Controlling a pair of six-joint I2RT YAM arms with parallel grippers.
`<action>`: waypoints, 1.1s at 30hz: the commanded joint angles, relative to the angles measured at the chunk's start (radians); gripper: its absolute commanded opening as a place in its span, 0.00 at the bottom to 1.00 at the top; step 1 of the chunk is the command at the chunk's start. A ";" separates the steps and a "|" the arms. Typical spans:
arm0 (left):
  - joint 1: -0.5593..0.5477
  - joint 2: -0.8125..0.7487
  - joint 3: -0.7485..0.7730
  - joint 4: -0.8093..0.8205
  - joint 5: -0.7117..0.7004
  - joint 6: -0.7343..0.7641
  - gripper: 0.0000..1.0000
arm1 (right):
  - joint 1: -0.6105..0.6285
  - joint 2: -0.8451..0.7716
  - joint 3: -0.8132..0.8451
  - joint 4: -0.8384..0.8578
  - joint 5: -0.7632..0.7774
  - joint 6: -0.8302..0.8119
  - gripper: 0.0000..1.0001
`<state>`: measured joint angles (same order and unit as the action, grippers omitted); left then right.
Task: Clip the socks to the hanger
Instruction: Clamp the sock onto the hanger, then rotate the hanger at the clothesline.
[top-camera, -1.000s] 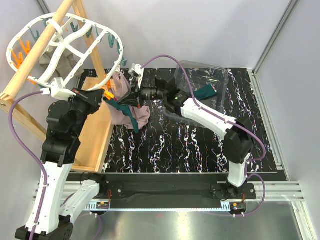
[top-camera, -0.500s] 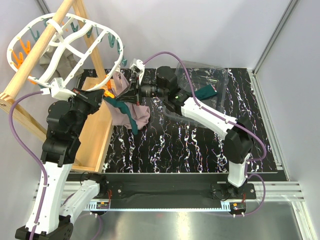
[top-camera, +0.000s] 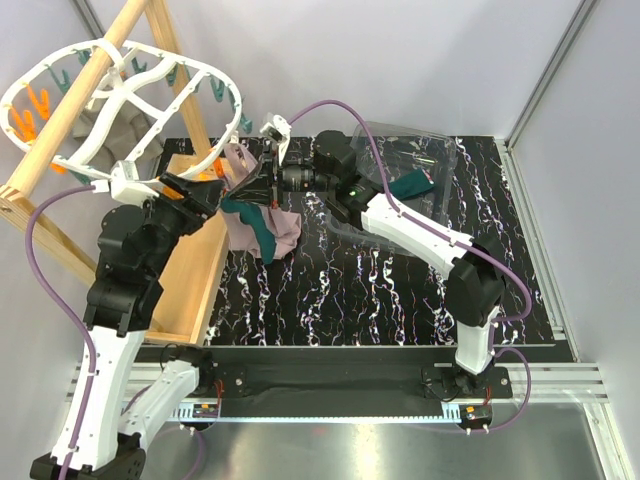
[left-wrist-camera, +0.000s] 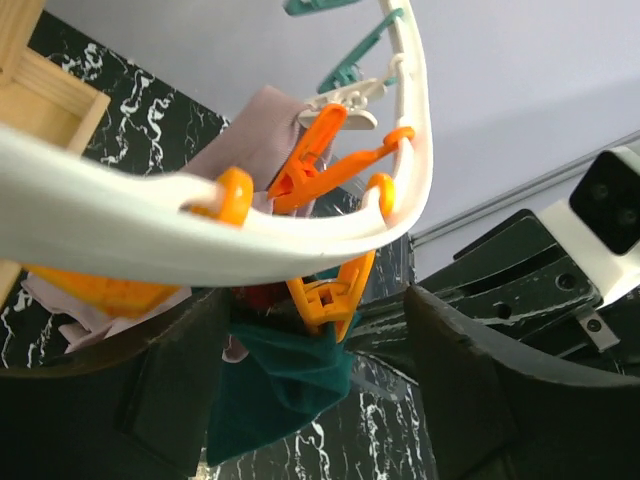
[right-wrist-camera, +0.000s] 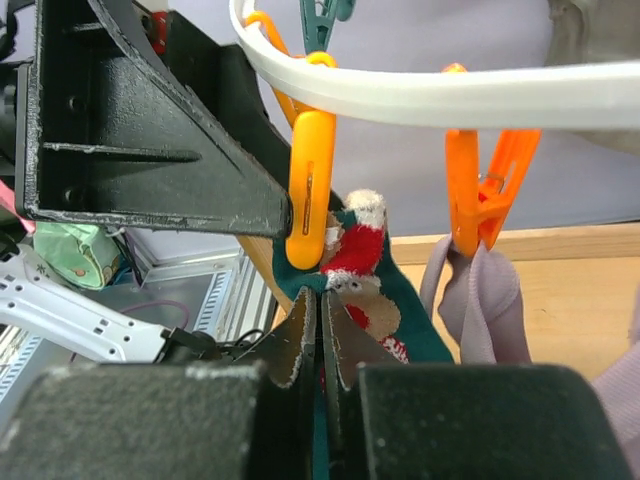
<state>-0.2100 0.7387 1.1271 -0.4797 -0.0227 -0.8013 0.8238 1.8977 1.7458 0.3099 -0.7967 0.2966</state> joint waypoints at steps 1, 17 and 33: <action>-0.002 -0.036 -0.012 0.020 0.046 -0.001 0.78 | 0.003 0.017 0.058 0.044 -0.036 0.010 0.07; -0.002 -0.191 0.005 -0.022 0.316 0.111 0.65 | 0.014 -0.081 0.011 -0.210 0.201 -0.152 0.58; -0.015 -0.220 0.473 -0.237 0.044 0.450 0.61 | 0.232 -0.160 -0.232 -0.134 0.763 -0.081 0.72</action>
<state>-0.2119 0.5213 1.5360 -0.6781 0.1238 -0.4664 1.0378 1.8126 1.5867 0.1177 -0.2337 0.1547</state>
